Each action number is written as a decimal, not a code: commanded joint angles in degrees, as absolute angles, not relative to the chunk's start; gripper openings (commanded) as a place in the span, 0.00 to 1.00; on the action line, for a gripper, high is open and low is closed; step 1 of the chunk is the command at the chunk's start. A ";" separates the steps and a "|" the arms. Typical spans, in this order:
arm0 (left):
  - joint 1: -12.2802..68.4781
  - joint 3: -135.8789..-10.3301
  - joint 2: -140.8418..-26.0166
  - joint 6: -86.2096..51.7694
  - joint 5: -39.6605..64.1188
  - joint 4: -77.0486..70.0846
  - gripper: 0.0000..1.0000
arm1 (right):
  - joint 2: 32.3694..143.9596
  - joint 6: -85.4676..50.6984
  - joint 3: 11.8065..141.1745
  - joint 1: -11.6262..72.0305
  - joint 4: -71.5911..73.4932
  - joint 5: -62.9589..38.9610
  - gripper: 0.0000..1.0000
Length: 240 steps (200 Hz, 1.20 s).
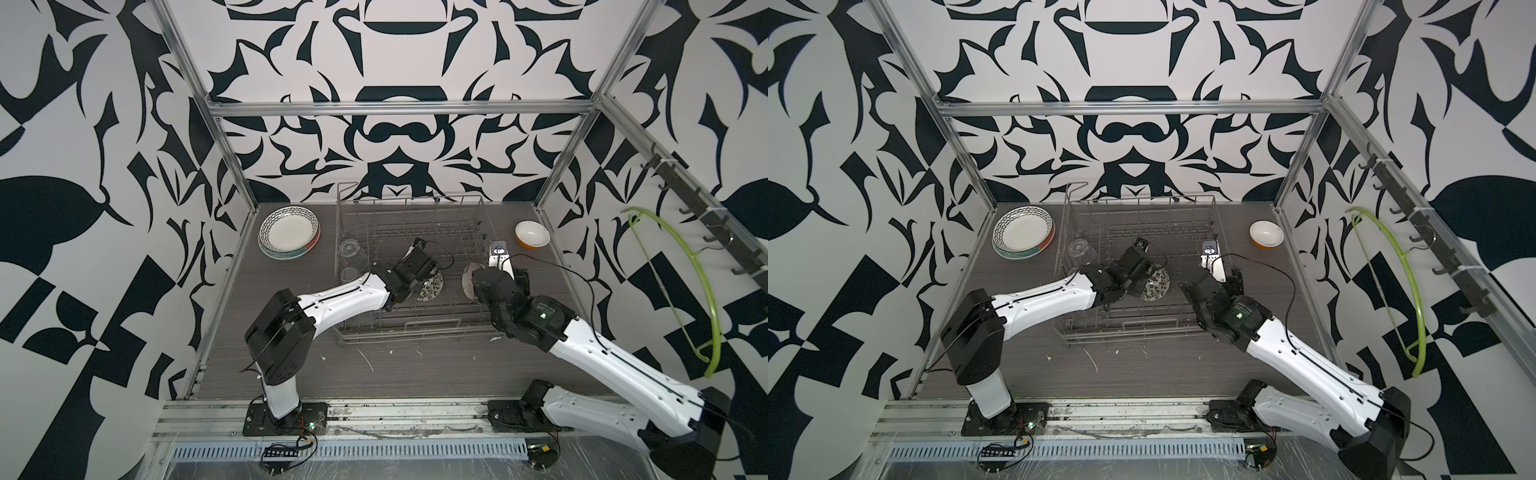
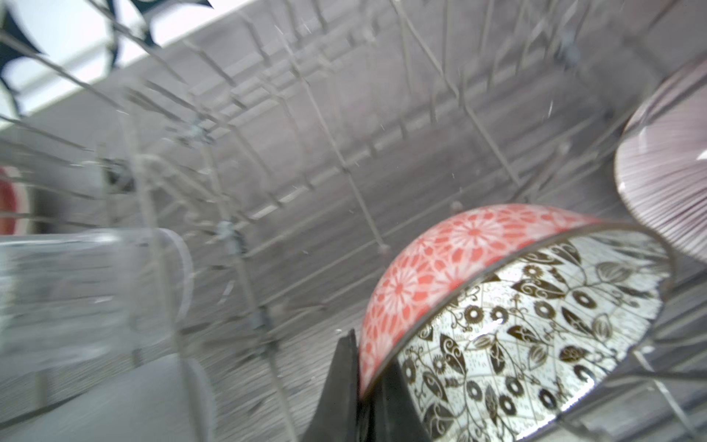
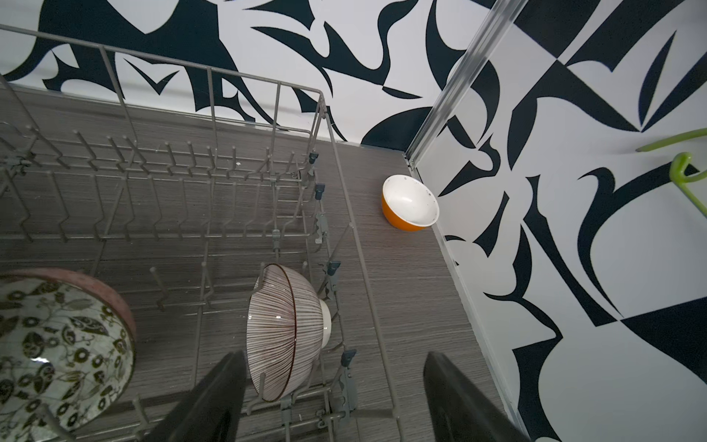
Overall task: Load bowls into a dish rack
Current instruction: Place the bowl in the dish rack.
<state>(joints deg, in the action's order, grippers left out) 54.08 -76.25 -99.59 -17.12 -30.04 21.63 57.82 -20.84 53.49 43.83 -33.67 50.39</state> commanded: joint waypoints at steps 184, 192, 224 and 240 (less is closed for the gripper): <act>33.98 -68.36 -96.35 -32.44 31.58 -9.40 0.00 | 60.86 -17.54 52.38 25.71 -8.66 -15.01 1.00; 33.93 -68.74 -97.03 -32.86 32.70 -9.75 0.00 | 61.24 -18.09 52.26 25.81 -7.97 -15.43 1.00; 33.57 -67.50 -99.44 -37.63 38.29 -18.00 0.00 | 62.80 -18.99 52.22 25.66 -6.11 -16.76 1.00; 33.01 -66.18 -100.72 -42.09 41.74 -25.08 0.00 | 63.36 -19.12 52.53 25.60 -5.80 -16.79 1.00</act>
<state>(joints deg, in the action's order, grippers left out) 33.78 -67.61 -99.50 -35.31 33.52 -10.76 63.02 -17.93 51.88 25.89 -9.58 -14.17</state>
